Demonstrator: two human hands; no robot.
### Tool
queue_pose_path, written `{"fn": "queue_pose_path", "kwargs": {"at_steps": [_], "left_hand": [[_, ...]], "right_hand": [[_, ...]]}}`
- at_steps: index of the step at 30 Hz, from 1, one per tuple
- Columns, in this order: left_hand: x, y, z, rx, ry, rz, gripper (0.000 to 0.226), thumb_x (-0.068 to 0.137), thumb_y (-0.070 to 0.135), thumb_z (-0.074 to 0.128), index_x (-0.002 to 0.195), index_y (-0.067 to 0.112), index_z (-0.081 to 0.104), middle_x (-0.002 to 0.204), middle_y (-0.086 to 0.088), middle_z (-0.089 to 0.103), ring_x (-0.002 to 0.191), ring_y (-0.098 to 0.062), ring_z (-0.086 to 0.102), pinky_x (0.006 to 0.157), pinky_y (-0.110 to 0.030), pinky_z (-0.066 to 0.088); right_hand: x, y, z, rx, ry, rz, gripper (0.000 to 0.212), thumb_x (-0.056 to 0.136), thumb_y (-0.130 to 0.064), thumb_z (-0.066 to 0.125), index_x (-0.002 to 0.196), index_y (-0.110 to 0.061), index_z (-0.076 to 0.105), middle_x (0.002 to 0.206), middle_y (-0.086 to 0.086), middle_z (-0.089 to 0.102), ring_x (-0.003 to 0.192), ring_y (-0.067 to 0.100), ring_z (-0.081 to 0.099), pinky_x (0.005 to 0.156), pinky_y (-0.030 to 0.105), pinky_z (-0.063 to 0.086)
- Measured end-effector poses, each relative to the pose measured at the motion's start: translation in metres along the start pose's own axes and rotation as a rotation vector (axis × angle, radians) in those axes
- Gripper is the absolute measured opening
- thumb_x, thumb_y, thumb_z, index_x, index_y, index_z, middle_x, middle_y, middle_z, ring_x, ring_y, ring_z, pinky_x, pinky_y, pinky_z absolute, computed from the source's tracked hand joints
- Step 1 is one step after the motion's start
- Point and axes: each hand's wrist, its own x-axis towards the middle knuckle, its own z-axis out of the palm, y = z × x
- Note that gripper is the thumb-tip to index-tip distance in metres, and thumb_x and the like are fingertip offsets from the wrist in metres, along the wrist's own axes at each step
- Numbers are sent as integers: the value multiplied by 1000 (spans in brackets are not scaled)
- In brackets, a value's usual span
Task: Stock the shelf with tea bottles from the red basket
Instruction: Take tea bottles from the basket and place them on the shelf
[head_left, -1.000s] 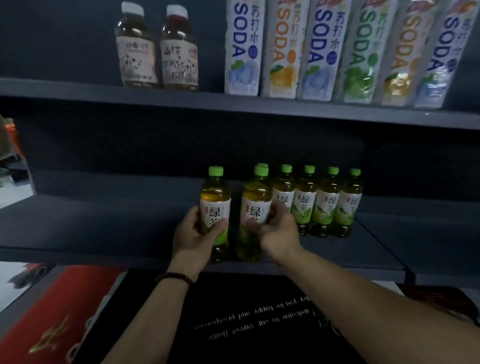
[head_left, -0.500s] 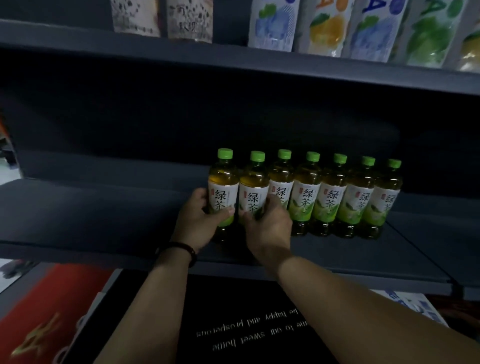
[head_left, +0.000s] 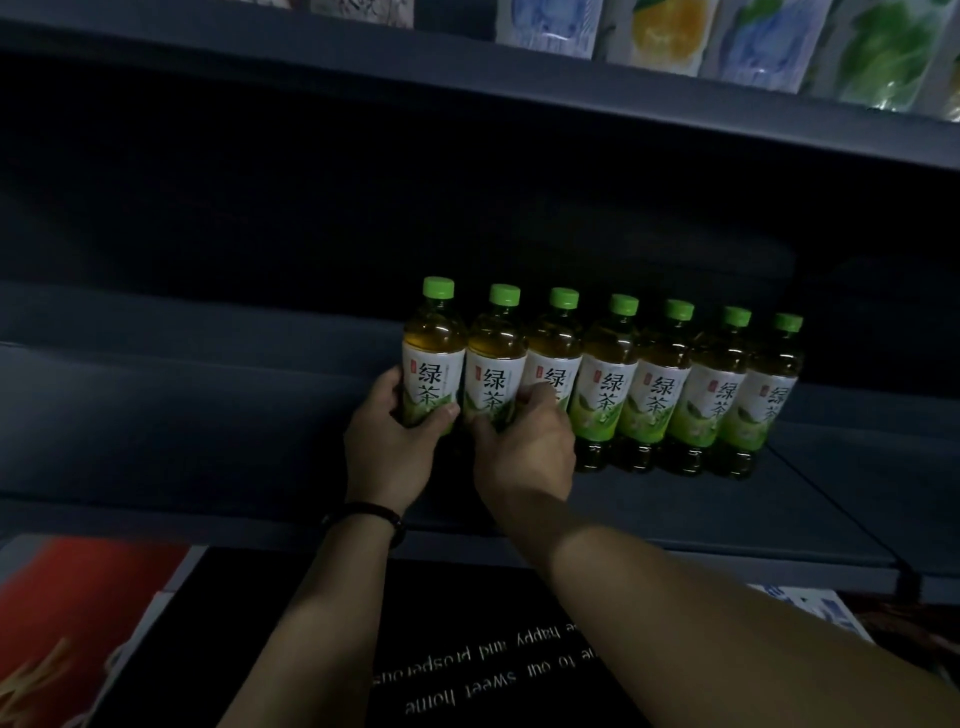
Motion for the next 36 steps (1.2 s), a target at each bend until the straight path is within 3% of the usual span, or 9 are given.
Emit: {"fn": "queue_pose_path", "kwargs": {"at_steps": [11,15,18,20,22,26,30,32,36], "left_hand": [[-1,6,5,102,20,-16,56,91,26,82,142,32,60,127,13,73,117,-12,70,103,-48,59],[-8,17,6,157,17,-61,81,89,33,82,158,29,40,142,4,68,128,-19,67,107,-49,56],[-21,30,5,262,50,-42,83,79,44,80,151,32,41,142,0,65,130,-25,64,107,-54,55],[-36,47,6,380,90,2,78,78,41,79,146,27,44,142,-6,60,132,-31,58,109,-58,51],[-56,70,6,509,66,18,57,89,28,77,138,22,48,140,-9,57,130,-35,55,110,-56,49],[-111,114,11,725,-359,-46,19,99,33,68,115,26,59,120,-1,67,110,-24,66,96,-39,56],[-189,129,15,909,-724,-1,9,93,42,73,92,34,71,100,11,75,94,-11,71,91,-35,61],[-233,132,13,1006,-908,-62,15,94,48,71,102,36,72,107,13,73,97,-7,70,92,-34,61],[-309,139,5,1197,-1223,-139,47,98,57,65,136,31,68,134,7,67,117,-12,65,101,-28,55]], "right_hand": [[3,0,6,43,19,3,39,91,-30,79,121,-17,57,125,7,63,112,27,65,88,36,56],[-3,7,-6,32,-28,-53,39,92,-36,78,122,-17,61,119,7,70,111,25,68,90,37,59],[-10,18,-29,-2,-115,-131,37,89,-32,80,119,-16,64,114,4,74,109,21,69,89,34,59],[-18,26,-53,-85,-202,-150,35,88,-31,81,117,-18,67,110,2,74,106,19,69,86,29,56],[-29,36,-83,-126,-277,-192,27,86,-33,81,108,-21,69,102,0,75,100,19,71,83,30,58],[-55,53,-154,-281,-507,-279,20,87,-40,77,97,-28,64,95,0,73,92,20,70,78,29,56],[-88,79,-220,-338,-701,-309,20,85,-45,76,97,-37,63,90,-13,68,86,5,66,77,27,57],[-111,99,-244,-335,-743,-294,20,84,-47,76,98,-37,66,91,-14,70,85,2,67,78,30,61],[-159,139,-289,-394,-957,-230,23,86,-52,77,103,-38,69,97,-14,68,89,1,64,74,20,53]]}}
